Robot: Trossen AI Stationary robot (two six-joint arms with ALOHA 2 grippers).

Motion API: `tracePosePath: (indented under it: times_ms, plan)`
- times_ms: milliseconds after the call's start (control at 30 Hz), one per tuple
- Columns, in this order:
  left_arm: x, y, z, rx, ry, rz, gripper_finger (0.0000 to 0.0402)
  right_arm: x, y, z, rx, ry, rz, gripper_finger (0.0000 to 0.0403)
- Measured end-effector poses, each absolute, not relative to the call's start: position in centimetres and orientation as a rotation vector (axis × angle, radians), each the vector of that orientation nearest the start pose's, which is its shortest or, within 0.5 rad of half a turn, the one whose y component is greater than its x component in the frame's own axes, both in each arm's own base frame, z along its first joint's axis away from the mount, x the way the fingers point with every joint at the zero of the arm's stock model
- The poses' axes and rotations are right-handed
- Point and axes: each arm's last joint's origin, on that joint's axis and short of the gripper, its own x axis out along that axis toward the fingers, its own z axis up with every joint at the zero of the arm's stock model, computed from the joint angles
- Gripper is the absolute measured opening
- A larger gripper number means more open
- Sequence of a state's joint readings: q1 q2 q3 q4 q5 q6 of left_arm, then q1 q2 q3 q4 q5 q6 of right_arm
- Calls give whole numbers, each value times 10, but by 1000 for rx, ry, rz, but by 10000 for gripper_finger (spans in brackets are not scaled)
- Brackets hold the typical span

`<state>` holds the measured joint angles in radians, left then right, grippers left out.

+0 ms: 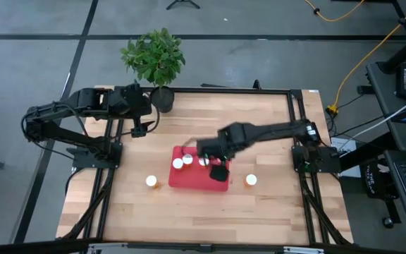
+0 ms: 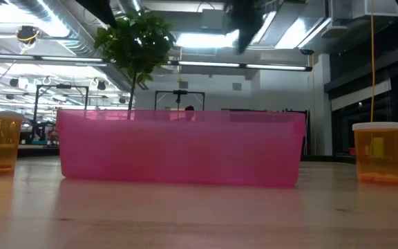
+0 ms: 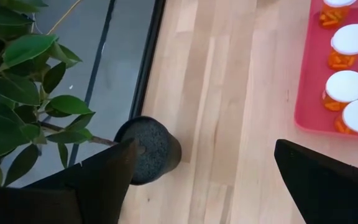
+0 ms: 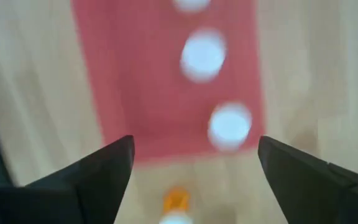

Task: Pick and place pill bottles into a basket
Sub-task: Put the left orange pill bottle into the bin

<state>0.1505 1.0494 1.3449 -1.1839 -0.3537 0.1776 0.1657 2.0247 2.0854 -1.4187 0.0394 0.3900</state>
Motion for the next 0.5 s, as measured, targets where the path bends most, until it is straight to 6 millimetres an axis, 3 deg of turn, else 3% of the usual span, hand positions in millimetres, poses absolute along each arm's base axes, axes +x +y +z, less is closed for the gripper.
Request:
tracePosePath:
  times_ms: [167, 300, 500]
  plan:
    - [162, 35, 388, 255, 931, 394, 375, 363, 112, 335, 126, 1412, -187, 343]
    - [163, 35, 389, 273, 917, 394, 375, 342, 144, 330, 48, 1372, -296, 343]
    - [167, 36, 392, 331, 876, 377, 375, 309, 149, 313, 196, 1295, -515, 350]
